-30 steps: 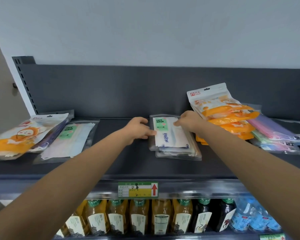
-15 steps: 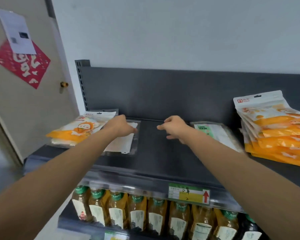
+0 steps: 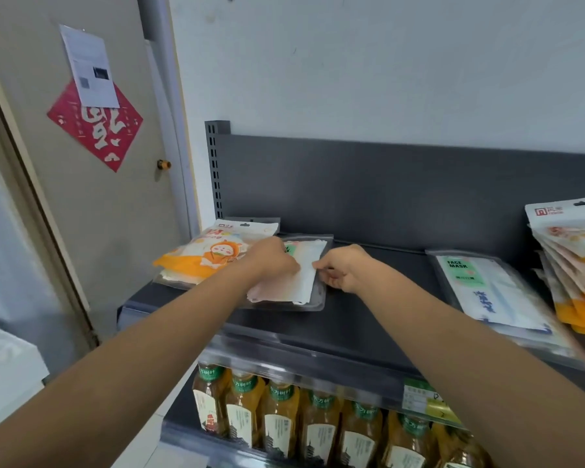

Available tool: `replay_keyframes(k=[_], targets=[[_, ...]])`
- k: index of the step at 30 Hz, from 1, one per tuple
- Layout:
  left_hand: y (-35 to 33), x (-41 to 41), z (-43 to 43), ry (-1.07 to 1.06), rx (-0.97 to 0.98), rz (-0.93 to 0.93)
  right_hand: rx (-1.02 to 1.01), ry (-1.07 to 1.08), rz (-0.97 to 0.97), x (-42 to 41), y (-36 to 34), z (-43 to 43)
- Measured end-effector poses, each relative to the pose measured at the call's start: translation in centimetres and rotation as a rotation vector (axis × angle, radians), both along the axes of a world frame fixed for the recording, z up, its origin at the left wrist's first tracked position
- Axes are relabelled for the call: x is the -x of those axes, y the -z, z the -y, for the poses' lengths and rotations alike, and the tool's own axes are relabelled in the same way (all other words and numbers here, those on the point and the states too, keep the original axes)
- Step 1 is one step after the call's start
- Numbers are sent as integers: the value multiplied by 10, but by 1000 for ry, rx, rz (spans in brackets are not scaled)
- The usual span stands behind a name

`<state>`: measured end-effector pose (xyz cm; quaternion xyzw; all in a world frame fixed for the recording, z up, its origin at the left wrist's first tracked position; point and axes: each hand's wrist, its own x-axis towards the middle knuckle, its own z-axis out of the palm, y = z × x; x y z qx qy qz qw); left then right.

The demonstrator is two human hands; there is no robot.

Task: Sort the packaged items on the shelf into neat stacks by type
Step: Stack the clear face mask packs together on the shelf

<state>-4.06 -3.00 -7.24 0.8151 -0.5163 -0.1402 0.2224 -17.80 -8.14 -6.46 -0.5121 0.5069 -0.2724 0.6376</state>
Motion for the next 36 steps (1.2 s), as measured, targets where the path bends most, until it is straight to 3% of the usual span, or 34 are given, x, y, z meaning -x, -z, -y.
replay_keyframes(k=[5, 10, 13, 17, 25, 29, 36], targets=[[-5, 16, 6, 4, 123, -103, 56, 83, 115, 28, -13, 8], [-10, 53, 29, 7, 259, -585, 174, 184, 181, 87, -34, 20], [-11, 92, 44, 89, 290, -727, 247, 305, 144, 129, -40, 27], [-8, 150, 57, 160, 265, -652, 274, 358, 12, 184, -38, 39], [7, 219, 75, 265, 217, -332, 307, 226, -226, 246, -21, 45], [7, 222, 71, 205, 184, -187, 461, 169, -388, 244, -16, 43], [-12, 163, 46, 67, 281, -90, 629, 77, -417, 188, -18, 33]])
